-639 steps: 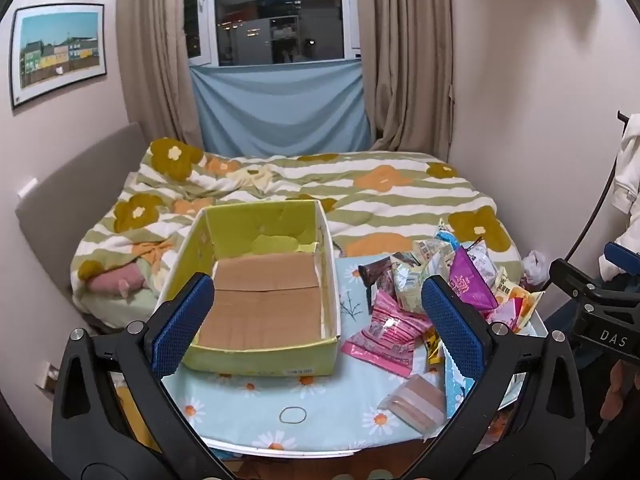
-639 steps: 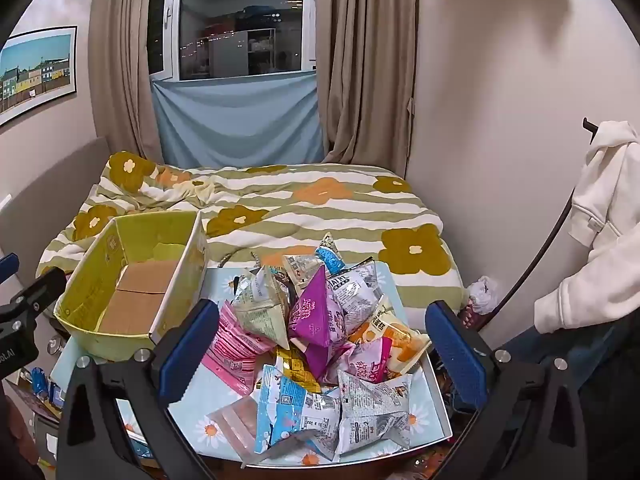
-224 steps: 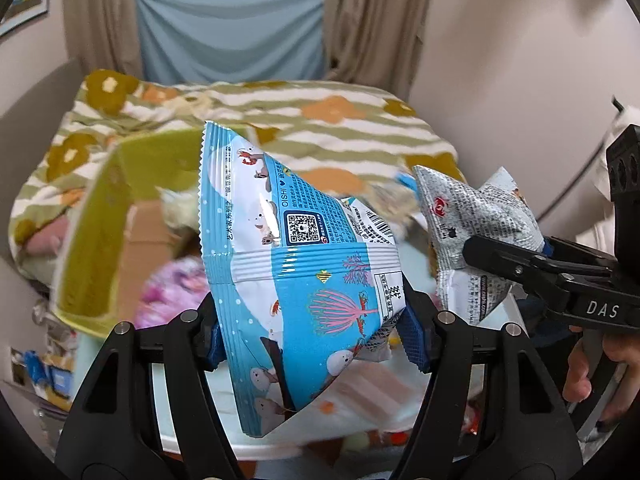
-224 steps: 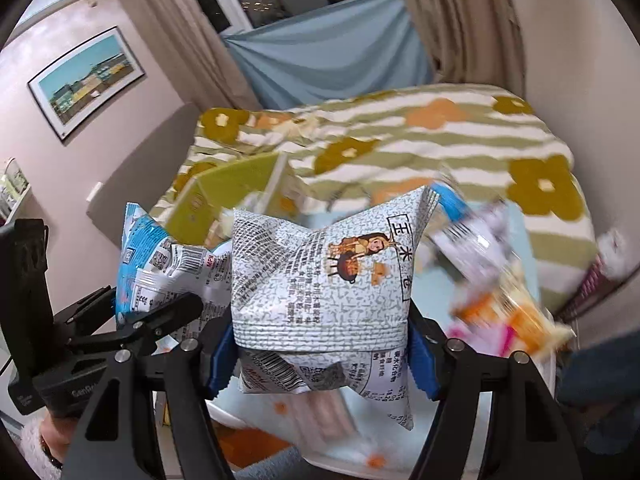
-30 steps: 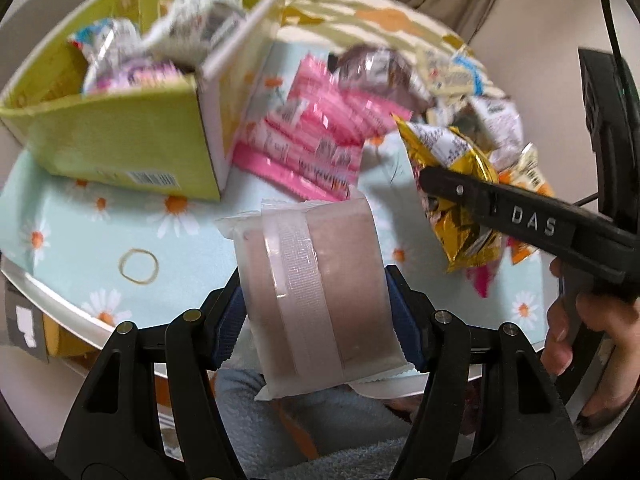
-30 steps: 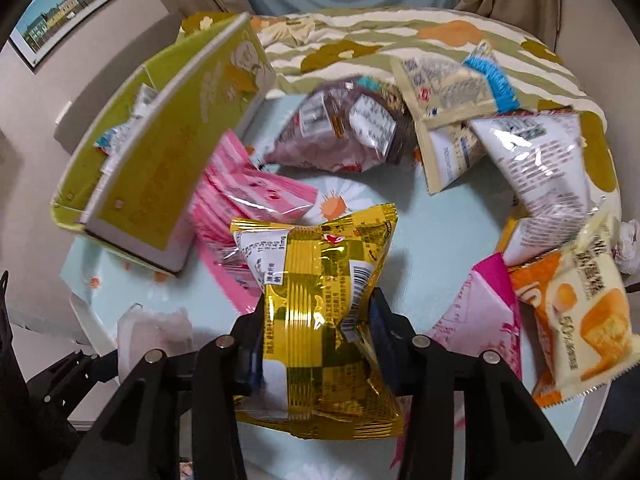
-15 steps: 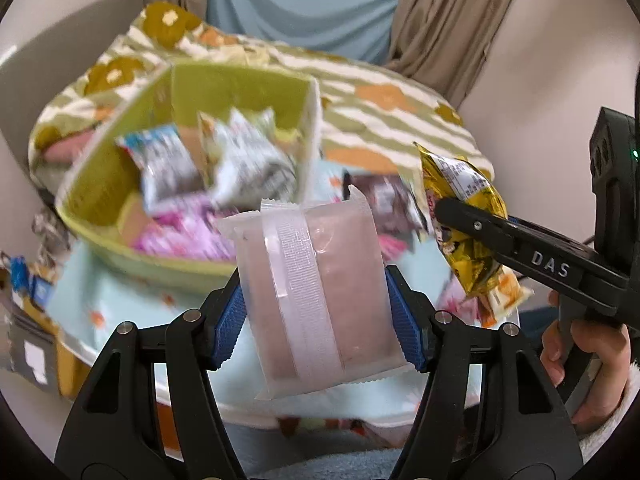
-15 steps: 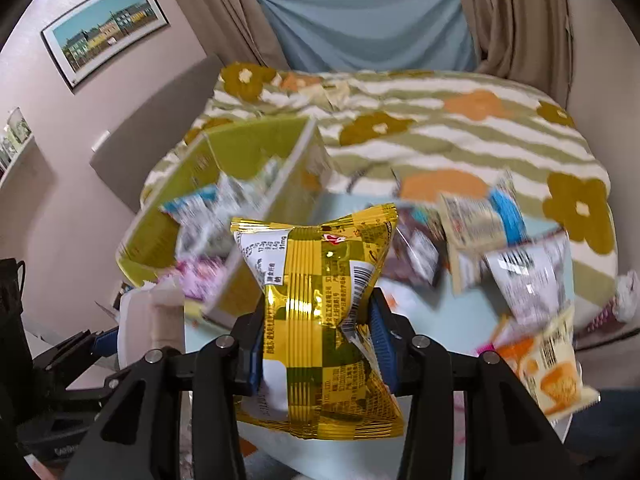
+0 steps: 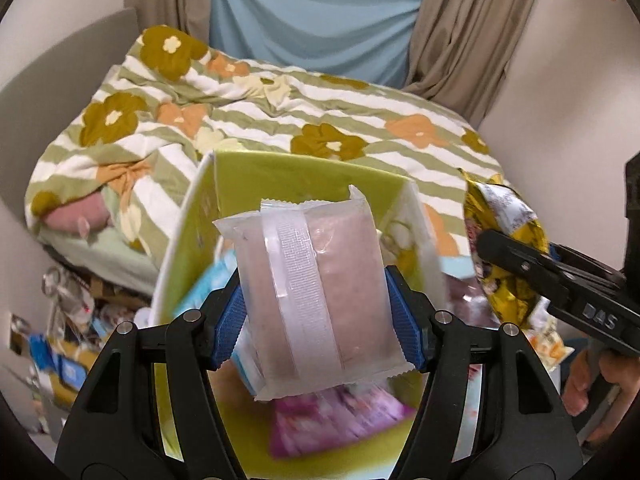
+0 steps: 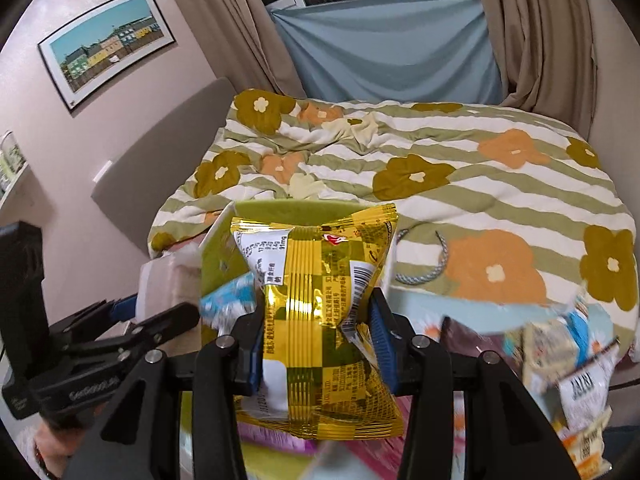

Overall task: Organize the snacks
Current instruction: 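Carry both held snacks over the yellow box and open both tools to drop them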

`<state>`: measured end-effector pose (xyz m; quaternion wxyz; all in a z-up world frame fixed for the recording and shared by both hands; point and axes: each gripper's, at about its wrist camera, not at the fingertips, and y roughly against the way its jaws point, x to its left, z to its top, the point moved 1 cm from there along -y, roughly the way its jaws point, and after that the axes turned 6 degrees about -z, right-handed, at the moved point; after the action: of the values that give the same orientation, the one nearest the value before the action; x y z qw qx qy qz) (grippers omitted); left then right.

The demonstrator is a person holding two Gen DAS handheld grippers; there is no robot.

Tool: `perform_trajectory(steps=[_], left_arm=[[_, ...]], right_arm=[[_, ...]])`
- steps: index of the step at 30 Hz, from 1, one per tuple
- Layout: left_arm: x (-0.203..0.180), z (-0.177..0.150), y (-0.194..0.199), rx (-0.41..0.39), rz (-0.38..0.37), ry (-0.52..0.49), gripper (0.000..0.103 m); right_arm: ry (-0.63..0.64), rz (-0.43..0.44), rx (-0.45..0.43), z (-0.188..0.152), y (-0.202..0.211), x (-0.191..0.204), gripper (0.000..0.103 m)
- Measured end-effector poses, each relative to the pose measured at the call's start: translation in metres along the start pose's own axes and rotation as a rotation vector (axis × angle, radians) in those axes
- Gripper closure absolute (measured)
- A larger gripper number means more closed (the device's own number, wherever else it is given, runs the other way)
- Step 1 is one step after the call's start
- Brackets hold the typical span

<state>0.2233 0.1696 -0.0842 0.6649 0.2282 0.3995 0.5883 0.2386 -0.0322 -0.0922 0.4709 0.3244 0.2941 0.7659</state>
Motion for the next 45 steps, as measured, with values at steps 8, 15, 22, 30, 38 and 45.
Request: perform_trajectory(steps=[8,15,22,30,38,45], left_arm=[[0.046,0.03,-0.087,0.121,-0.027,-0.025,0.039],[0.048,0.027,-0.095,0.134,-0.039,-0.078,0.0],[0.045,0.013,-0.069,0.104,-0.009,-0.096,0.0],[0.047,-0.003,-0.035,0.068,0.037,-0.044,0.0],[0.063,-0.008,-0.037,0.084,0.097,-0.029,0.0],[0.071,-0.015,-0.039,0.098,0.113,-0.01,0.0]], right_arm=[[-0.058,-0.052,0.07,0.016,-0.065,0.01,0.062],[-0.083,-0.086,0.089,0.015,-0.077,0.014,0.062],[-0.054,-0.107,0.09,0.013,-0.073,0.023,0.062],[-0.002,-0.053,0.089,0.028,-0.071,0.039,0.062],[0.05,0.018,0.132,0.045,-0.112,0.067,0.062],[0.039,0.053,0.136,0.045,-0.128,0.072,0.001]])
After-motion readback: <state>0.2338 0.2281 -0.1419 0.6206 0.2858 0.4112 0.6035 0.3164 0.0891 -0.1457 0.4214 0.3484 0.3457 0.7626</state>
